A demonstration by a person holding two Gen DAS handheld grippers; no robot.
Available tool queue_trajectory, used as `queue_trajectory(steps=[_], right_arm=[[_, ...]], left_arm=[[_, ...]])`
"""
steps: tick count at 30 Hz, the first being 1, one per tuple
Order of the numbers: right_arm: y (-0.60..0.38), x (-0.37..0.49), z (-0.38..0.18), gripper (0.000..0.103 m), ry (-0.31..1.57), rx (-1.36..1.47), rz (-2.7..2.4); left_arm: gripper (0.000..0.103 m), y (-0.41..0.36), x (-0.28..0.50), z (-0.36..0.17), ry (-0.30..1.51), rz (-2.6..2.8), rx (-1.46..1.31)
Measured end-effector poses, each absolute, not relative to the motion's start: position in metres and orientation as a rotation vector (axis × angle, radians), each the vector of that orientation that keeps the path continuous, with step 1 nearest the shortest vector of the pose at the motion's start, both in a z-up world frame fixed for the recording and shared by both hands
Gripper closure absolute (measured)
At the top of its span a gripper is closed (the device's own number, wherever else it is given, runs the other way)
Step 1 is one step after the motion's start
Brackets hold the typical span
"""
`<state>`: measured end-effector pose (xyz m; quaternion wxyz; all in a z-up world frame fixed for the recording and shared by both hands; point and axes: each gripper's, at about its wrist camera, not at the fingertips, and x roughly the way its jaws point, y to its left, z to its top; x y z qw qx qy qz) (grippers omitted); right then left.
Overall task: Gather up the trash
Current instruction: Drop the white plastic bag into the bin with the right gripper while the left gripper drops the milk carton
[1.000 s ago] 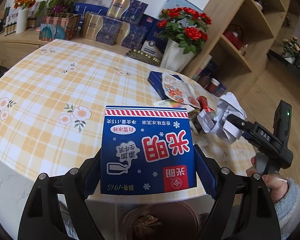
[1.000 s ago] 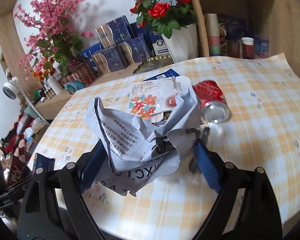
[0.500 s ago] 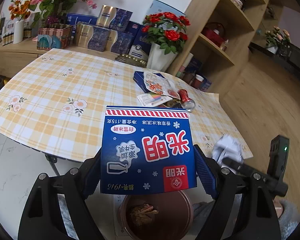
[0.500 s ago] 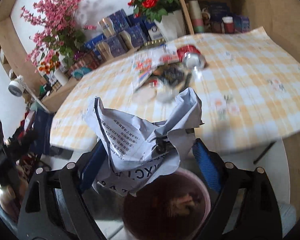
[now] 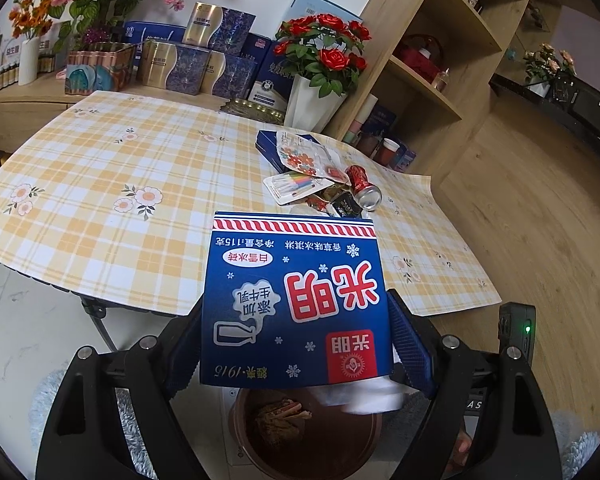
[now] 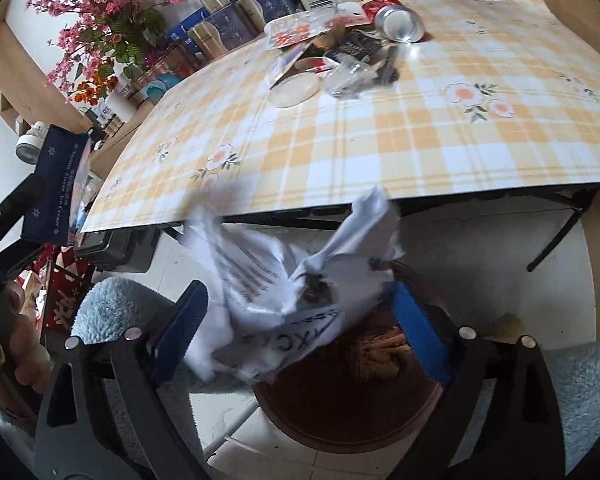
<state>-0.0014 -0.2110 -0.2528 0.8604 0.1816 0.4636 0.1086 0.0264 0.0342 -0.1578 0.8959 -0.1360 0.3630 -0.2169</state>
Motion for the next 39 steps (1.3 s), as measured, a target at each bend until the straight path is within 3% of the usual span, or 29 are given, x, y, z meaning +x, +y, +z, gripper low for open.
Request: queue_trajectory(steps=[15,27,39], right_arm=[[-0.261,-0.019,-0.237,0.006,0.769,0.158,0.046],[-0.292,-0.019,-0.258,0.006,0.751,0.322,-0.055],[-0.299,-0.02,-0.264,0.006,0.765,0.364,-0.082]], left_arm=[[0.022,-0.014,0.026,-0.195,0.797,-0.563,-0.062],[0.022,-0.071,0.02,-0.263,0.941,-0.672,0.105],[0.02,-0.072,0.02,-0.272,0.983,-0.677,0.116]])
